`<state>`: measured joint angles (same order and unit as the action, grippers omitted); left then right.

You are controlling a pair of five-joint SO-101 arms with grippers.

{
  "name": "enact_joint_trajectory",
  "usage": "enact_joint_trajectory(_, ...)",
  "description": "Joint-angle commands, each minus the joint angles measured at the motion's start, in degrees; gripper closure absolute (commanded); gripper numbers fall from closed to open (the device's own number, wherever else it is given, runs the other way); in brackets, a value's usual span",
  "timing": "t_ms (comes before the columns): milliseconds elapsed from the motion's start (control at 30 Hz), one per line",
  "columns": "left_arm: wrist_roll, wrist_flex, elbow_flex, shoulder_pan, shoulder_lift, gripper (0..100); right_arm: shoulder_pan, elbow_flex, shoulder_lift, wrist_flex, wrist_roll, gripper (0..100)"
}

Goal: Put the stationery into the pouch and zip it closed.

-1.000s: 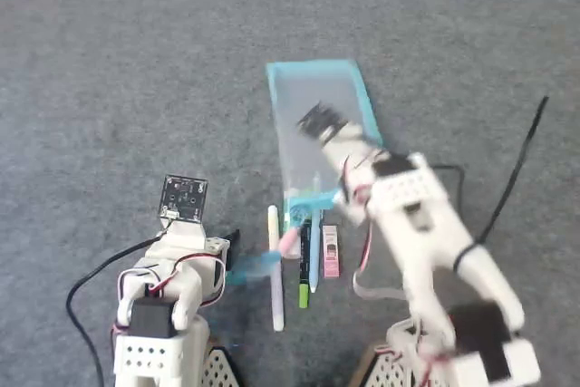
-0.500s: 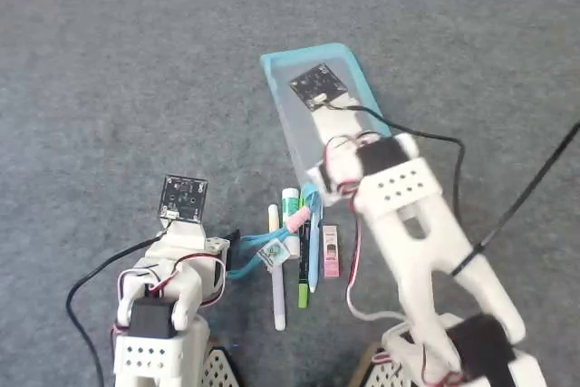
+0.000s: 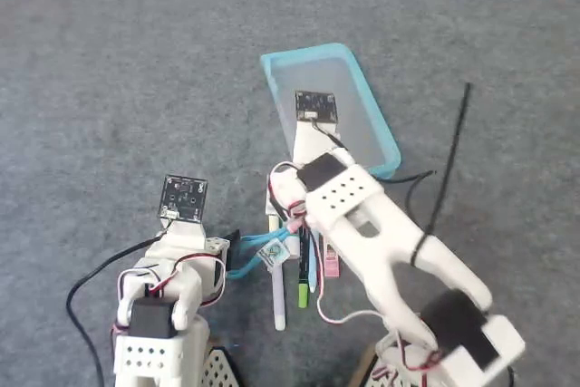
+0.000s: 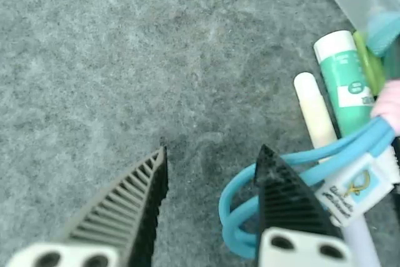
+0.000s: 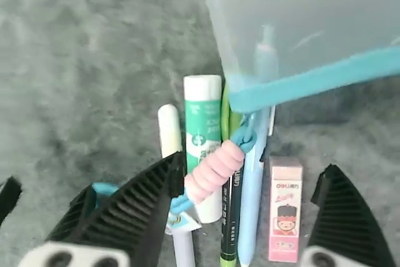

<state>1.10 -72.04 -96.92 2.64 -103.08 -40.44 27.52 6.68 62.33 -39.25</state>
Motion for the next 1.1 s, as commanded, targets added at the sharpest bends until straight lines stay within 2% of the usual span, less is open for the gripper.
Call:
enact_joint_trajectory(0,0.70,-0.18,0.40,-0.26,-1.23,78,-1.63,-1.67,-1.01,-1.27,-2.81,66.7)
enact_joint_trajectory(167,0.70,-0.18,0.40,-0.26,-1.23,78,-1.71,-2.20,-1.63,-2.15,-2.81,67.4)
enact_joint_trajectory(367,0.70,-0.18,0.40,-0.26,-1.23,78,-1.71,-2.11,-4.26,-5.85,-2.55,80.7)
enact_joint_trajectory(633,0.70,-0.18,0.40,-0.26,-1.23,78,-1.63,-2.11,-6.37,-6.20,-2.73,74.6)
enact_joint_trajectory(900,0.70,-0.18,0.40,-0.26,-1.23,78,-1.45,-2.20,-7.52,-6.99,-2.29,86.3)
enact_joint_trajectory(1067,0.70,-0.18,0.40,-0.26,-1.23,78,-0.84,-3.08,-5.85,-6.46,3.52,92.1)
